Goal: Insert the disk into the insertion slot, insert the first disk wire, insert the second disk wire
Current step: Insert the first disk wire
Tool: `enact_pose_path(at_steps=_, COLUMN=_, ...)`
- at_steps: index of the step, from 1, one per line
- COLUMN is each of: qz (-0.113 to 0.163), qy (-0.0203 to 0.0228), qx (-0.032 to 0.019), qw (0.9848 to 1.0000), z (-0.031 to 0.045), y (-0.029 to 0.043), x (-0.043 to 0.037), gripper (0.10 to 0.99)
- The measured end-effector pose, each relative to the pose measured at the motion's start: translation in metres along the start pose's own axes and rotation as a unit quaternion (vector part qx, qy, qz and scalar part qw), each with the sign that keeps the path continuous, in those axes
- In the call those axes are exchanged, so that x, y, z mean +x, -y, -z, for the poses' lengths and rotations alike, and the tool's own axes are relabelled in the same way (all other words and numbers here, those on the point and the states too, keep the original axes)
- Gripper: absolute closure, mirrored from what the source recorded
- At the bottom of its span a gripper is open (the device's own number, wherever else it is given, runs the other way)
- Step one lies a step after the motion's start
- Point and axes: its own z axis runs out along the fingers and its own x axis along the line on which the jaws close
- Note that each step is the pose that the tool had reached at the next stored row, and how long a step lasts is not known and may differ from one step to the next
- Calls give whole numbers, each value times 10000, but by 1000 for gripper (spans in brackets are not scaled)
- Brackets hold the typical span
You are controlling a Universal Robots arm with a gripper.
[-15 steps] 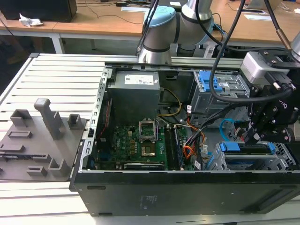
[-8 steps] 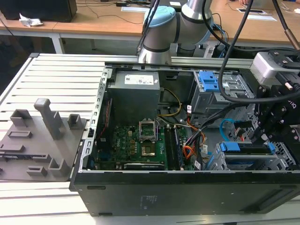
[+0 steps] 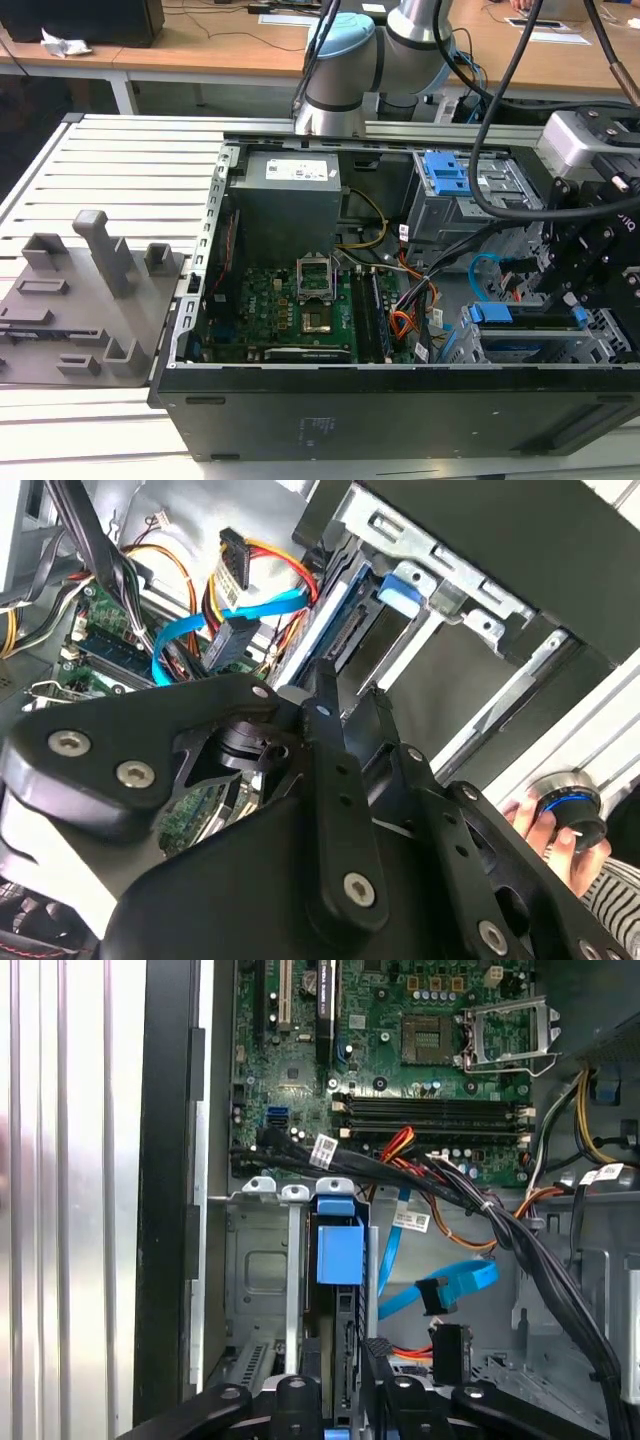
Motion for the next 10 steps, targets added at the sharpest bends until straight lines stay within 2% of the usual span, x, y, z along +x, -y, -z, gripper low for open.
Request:
enact_pose_path(at_steps=1, qz=1, qy=-1, qx=0, qw=10000, z=0, y=30, x=-4, gripper=784)
enact_pose_path(at_steps=2, qz=0, qy=-3, qx=-2, qw=10000, z=-4, y=120, x=-28, gripper=784)
enact_pose_path(at_steps=3, qz=0, qy=-4, qx=-2, qw=10000, z=-5, y=141, x=-119, gripper=784)
enact_pose_path(at_steps=5, qz=0, qy=-4, qx=-2, qw=10000, z=-5, y=148, x=-252, gripper=784)
enact_pose_path(at_steps=10, qz=-1, qy=-4, qx=-2, qw=10000, z=-10, y=165, x=-407, gripper=784)
